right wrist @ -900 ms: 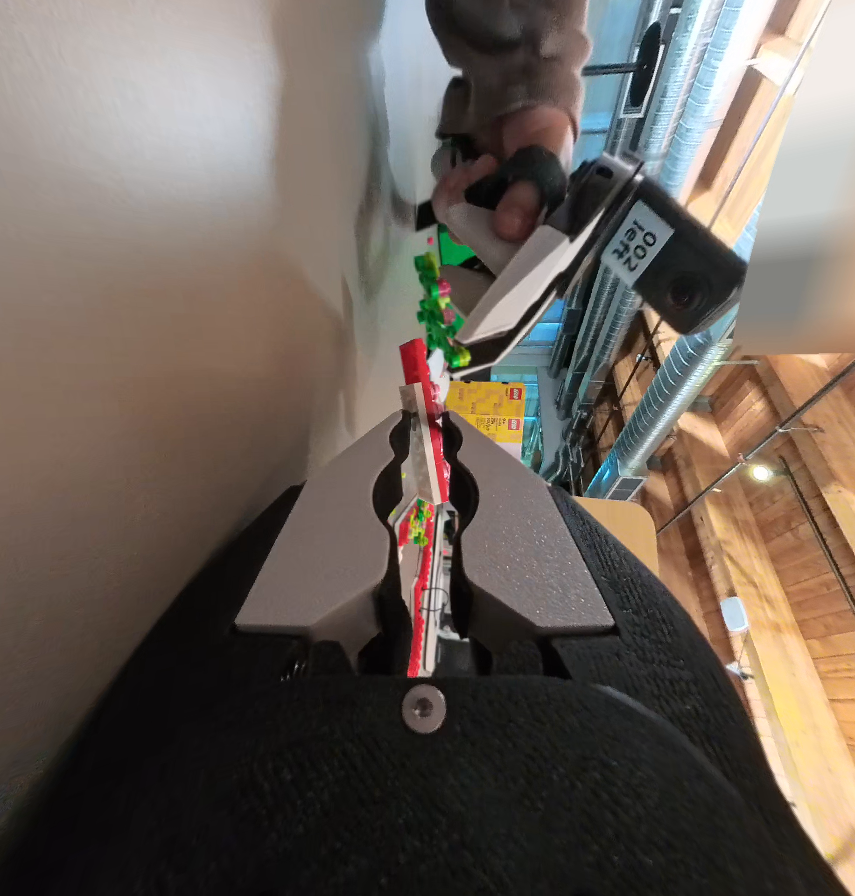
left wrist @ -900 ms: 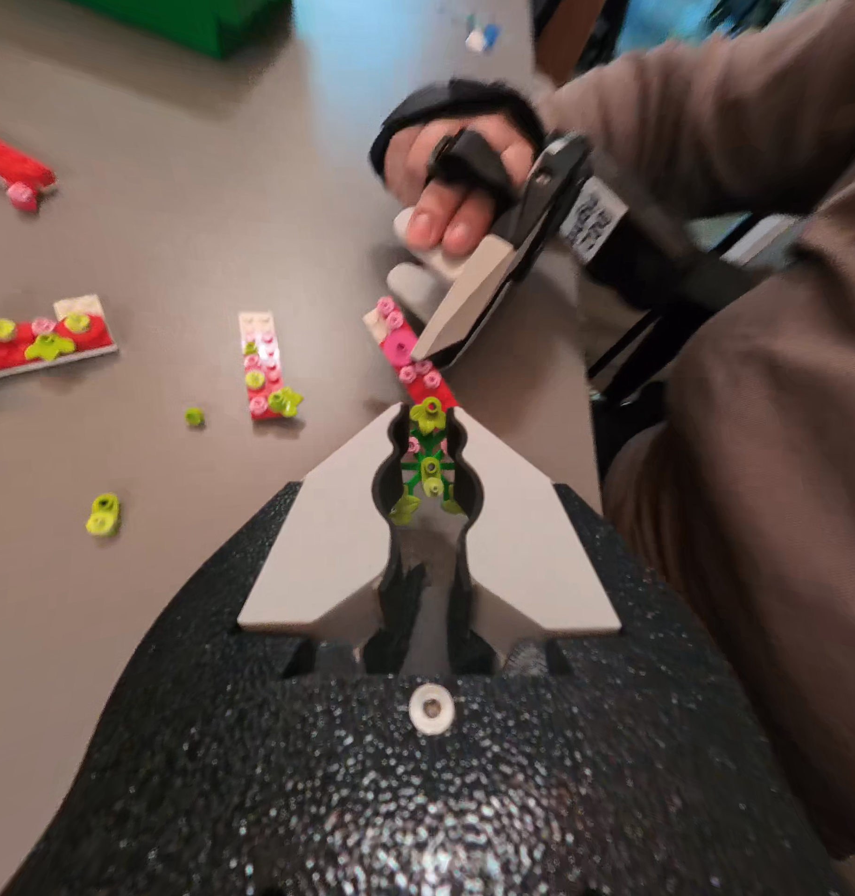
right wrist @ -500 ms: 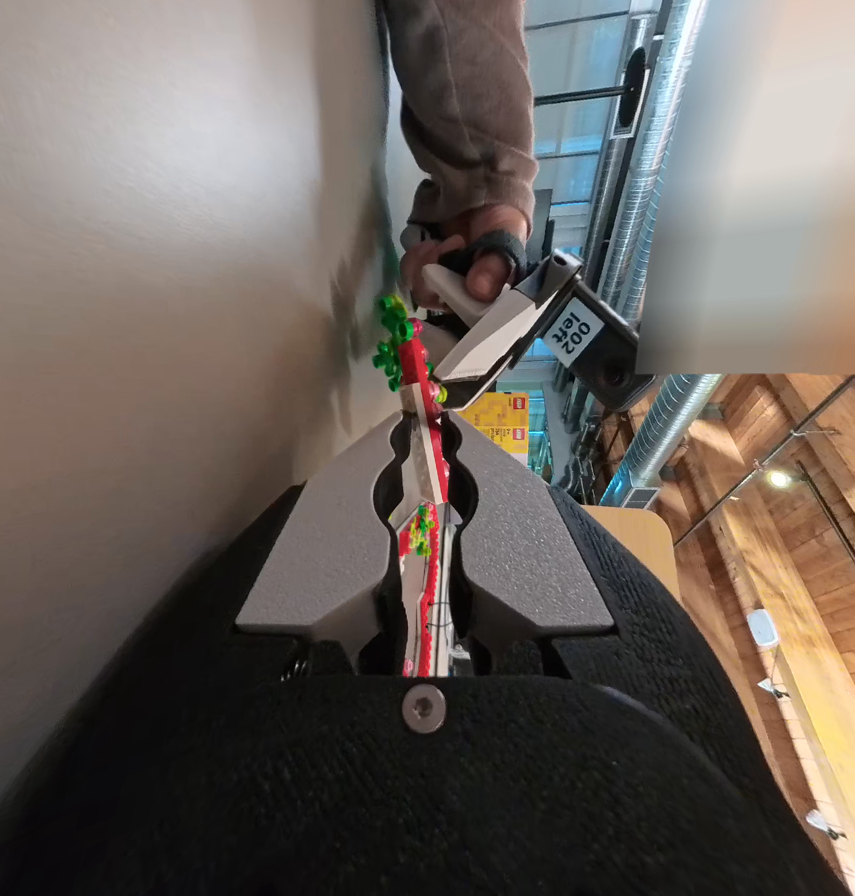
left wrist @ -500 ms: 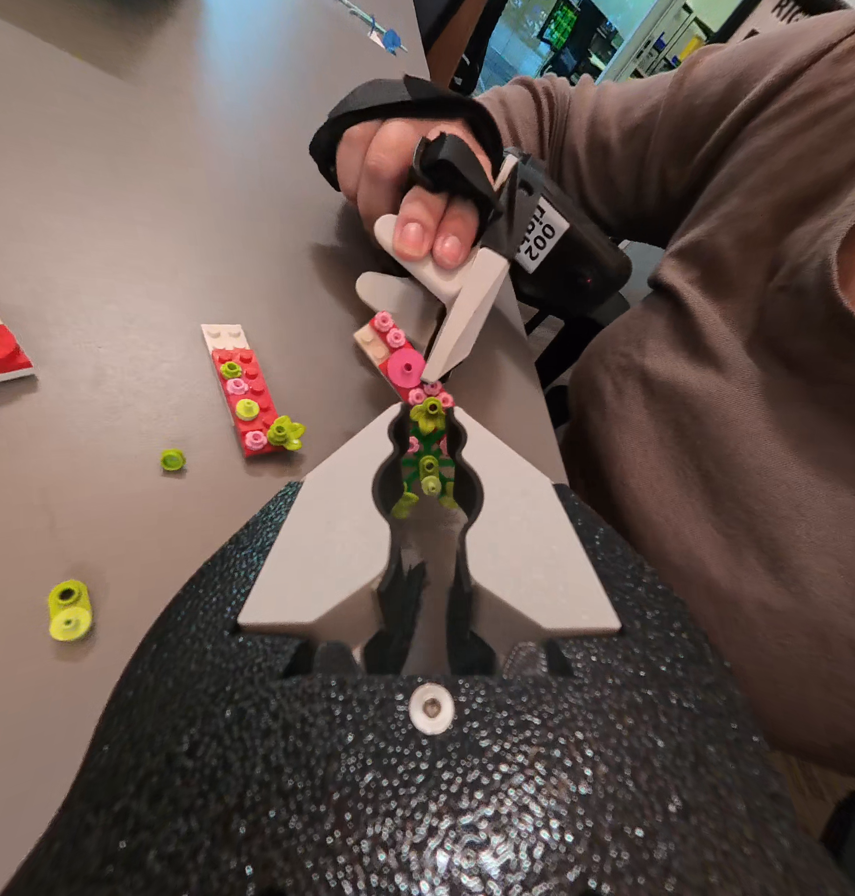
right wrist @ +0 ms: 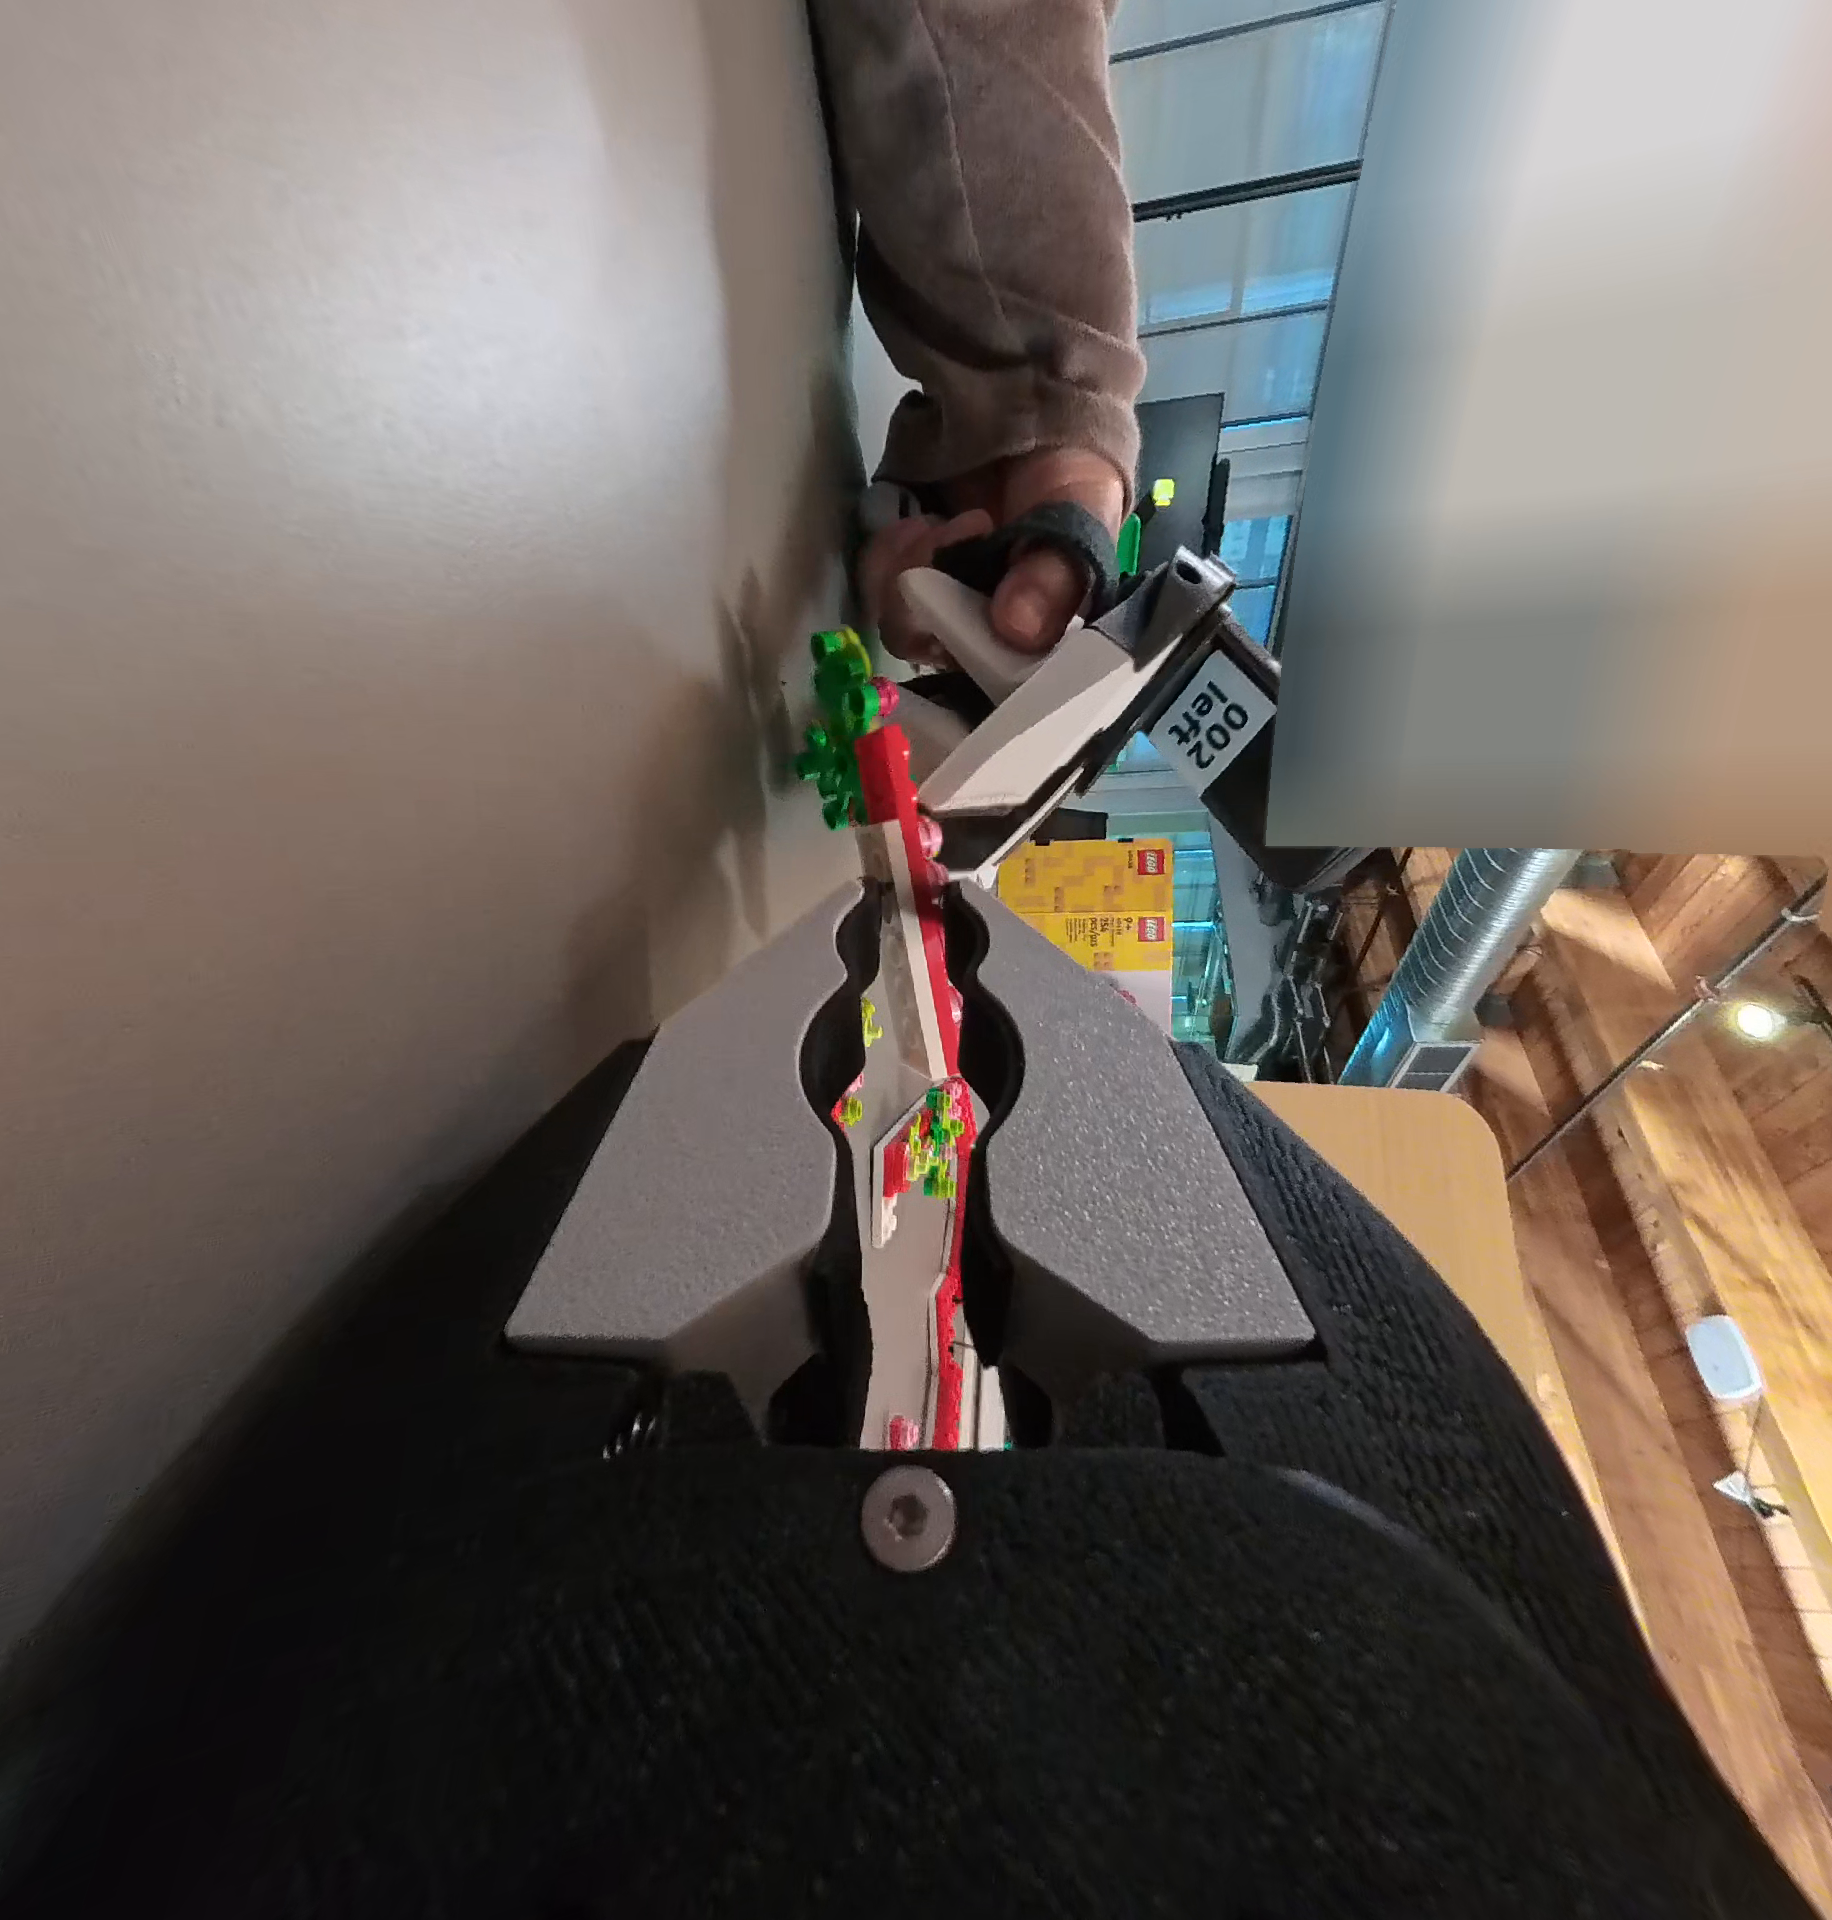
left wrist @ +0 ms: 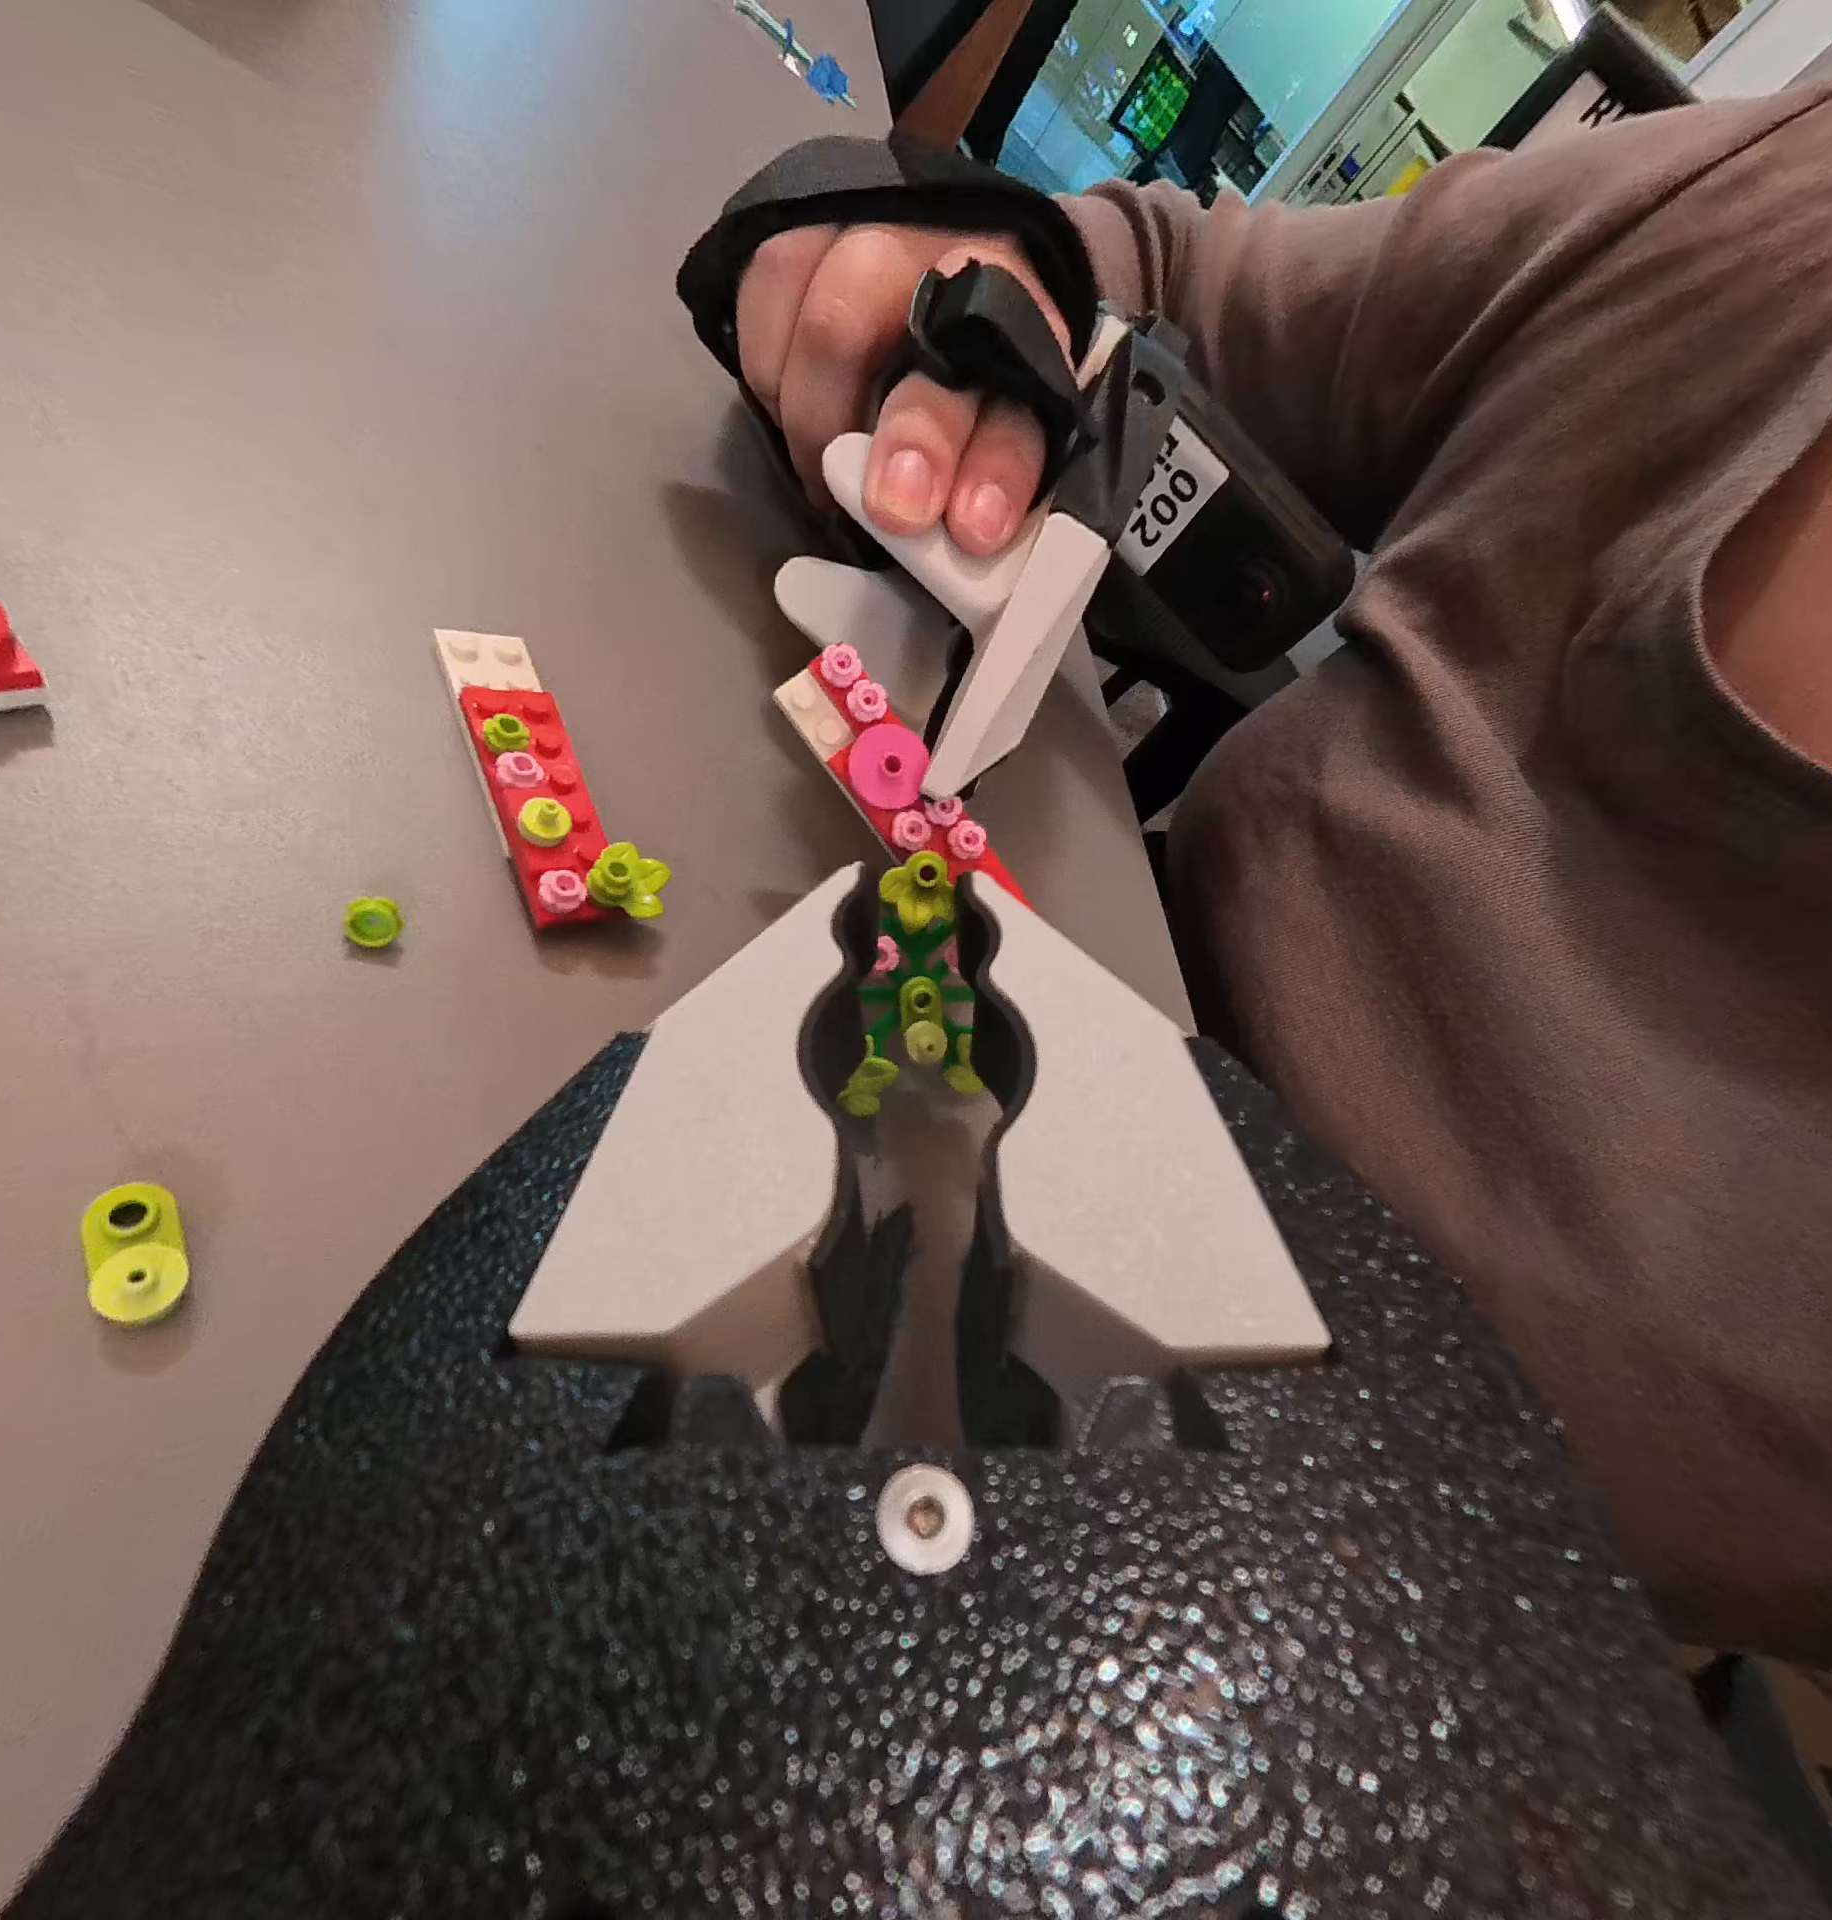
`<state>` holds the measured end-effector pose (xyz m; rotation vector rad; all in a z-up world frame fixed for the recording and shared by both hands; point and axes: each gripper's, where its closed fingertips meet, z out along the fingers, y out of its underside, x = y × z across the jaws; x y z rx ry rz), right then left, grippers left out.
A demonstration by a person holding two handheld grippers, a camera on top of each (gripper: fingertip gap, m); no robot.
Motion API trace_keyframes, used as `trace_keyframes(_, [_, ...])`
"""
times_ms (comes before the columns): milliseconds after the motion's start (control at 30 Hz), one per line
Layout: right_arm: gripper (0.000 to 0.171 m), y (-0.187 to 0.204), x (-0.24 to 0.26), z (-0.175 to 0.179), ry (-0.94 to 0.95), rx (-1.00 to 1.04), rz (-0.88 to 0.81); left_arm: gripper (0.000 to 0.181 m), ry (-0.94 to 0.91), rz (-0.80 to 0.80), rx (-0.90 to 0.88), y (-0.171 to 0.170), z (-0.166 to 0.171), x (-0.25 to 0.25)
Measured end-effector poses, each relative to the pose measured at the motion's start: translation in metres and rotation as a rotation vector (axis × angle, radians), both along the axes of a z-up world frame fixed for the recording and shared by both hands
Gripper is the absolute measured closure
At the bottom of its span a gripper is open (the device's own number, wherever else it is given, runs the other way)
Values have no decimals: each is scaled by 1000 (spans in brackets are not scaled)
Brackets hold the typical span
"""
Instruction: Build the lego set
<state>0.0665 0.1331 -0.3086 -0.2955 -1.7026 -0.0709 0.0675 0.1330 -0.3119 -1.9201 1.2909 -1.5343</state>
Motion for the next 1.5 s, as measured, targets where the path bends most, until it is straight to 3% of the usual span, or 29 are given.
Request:
trace_keyframes(467, [161,1,-2,-3,-19,-6,-10,169,17,-18,-24,-3,-4,0])
trace_keyframes(1500, [161,17,-3,-9,-58,-249,-125,170,65,77,55,10,-10,0])
